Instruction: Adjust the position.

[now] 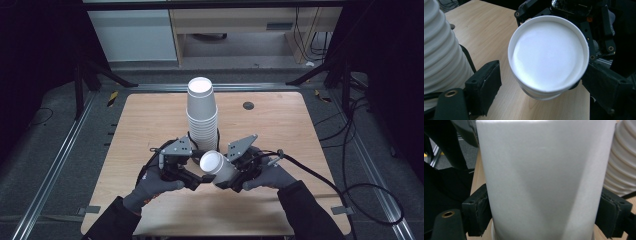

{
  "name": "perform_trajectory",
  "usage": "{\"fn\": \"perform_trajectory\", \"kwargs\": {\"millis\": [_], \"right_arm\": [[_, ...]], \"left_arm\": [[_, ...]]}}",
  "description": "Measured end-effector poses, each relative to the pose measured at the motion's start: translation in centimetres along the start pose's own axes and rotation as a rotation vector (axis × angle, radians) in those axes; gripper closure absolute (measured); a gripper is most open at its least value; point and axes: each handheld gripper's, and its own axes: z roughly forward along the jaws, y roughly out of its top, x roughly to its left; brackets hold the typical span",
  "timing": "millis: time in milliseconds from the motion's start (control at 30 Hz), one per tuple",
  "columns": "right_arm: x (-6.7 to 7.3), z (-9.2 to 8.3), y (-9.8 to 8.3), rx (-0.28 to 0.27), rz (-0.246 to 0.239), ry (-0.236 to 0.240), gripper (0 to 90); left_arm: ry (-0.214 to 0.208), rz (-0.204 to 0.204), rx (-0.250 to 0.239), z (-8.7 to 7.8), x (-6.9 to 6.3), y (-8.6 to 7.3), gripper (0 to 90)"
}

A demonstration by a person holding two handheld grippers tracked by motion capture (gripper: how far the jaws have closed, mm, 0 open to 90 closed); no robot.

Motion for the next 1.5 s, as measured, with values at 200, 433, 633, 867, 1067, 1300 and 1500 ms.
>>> {"fn": "perform_trajectory", "kwargs": {"millis": [200,433,633,867,1067,1300,1500], "right_arm": [[0.0,0.4,0.0,0.014,-0.006,0.011,15.2],[0.0,0.7,0.0,0.024,-0.005,0.024,15.2],[0.1,0.8,0.0,0.023,-0.005,0.034,15.2],[0.1,0.8,0.0,0.027,-0.010,0.035,15.3],[0.2,1.0,0.0,0.037,-0.007,0.039,15.7],[0.2,1.0,-0.1,0.037,-0.008,0.046,15.8],[0.2,1.2,-0.1,0.039,-0.008,0.044,15.2]], "left_arm": [[-0.013,0.005,0.027,0.6,0.0,0.2,14.3],[-0.031,0.015,0.052,1.5,-0.2,0.6,14.8],[-0.036,0.027,0.082,2.4,-0.2,0.7,16.6],[-0.036,0.025,0.100,2.7,-0.3,0.7,19.0],[-0.031,0.017,0.115,2.7,-0.3,0.6,20.0],[-0.044,0.006,0.105,2.6,-0.2,0.5,21.5],[-0.038,0.013,0.102,2.6,-0.3,0.5,21.8]]}}
